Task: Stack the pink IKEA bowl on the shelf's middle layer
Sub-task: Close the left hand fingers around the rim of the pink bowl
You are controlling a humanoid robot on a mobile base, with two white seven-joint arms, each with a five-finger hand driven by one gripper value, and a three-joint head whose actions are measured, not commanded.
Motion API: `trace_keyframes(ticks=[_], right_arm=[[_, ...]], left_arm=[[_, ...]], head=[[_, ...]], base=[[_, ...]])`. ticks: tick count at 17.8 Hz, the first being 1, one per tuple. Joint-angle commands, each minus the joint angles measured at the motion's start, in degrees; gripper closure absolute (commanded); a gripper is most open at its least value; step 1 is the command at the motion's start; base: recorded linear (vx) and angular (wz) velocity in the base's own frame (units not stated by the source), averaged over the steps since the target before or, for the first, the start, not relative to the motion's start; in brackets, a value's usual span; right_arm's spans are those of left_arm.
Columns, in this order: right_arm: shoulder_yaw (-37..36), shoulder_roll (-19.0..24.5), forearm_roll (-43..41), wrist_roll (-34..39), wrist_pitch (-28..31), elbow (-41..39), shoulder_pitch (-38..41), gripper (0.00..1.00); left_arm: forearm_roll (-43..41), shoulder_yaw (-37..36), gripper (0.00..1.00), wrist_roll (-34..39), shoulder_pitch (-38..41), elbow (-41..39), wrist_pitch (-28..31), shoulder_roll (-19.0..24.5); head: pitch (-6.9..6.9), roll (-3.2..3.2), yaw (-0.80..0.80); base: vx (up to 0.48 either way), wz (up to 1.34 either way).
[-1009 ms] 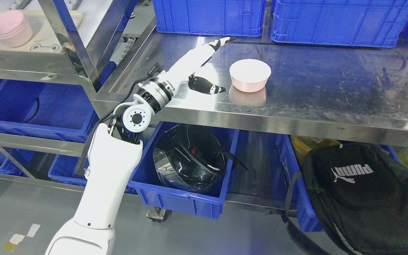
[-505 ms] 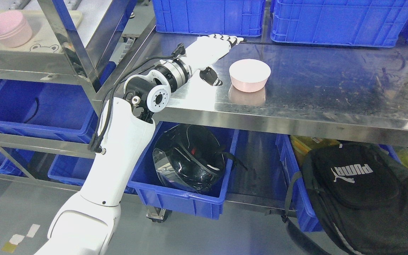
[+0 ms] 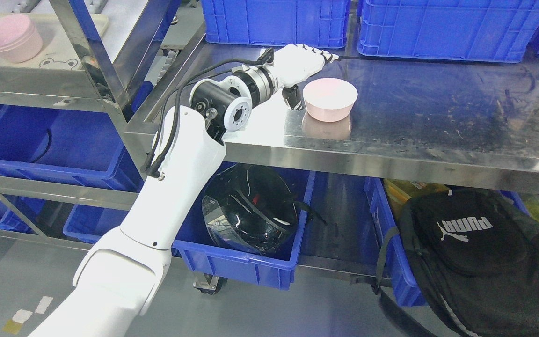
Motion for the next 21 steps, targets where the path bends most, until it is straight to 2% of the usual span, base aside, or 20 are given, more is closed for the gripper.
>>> trace_keyframes(ticks=[1,10,15,18,21], right_arm=[[0.00,-1.00,0.00,0.01,0.04,-1.00,1.32,0.00],[0.00,-1.00,0.00,0.01,0.04,-1.00,1.32,0.00],[0.00,-1.00,0.00,0.01,0.04,-1.00,1.32,0.00],[0.00,-1.00,0.00,0.01,0.04,-1.00,1.32,0.00],[0.00,-1.00,0.00,0.01,0.04,-1.00,1.32,0.00]], left_arm=[[4.35,-8.61,0.09,0.38,-4.73,15.76,-0.69,-0.46],[7.16,-10.38,0.15,1.52,-7.53,19.28,-0.69,-0.46],[9.89,-16.00,0.21,5.74,-8.24,24.20,-2.27,-0.46],[9.98,-17.24,0.23,8.55,-8.33,27.10,-6.13,-0.46],[9.98,-17.33,0.28,8.91,-8.68,29.04,-6.49,-0.46]], head=[[0.00,0.00,0.00],[0.00,0.00,0.00],[0.00,0.00,0.00],[0.00,0.00,0.00],[0.00,0.00,0.00]], base=[[0.000,0.00],[0.000,0.00],[0.000,0.00],[0.000,0.00],[0.000,0.00]])
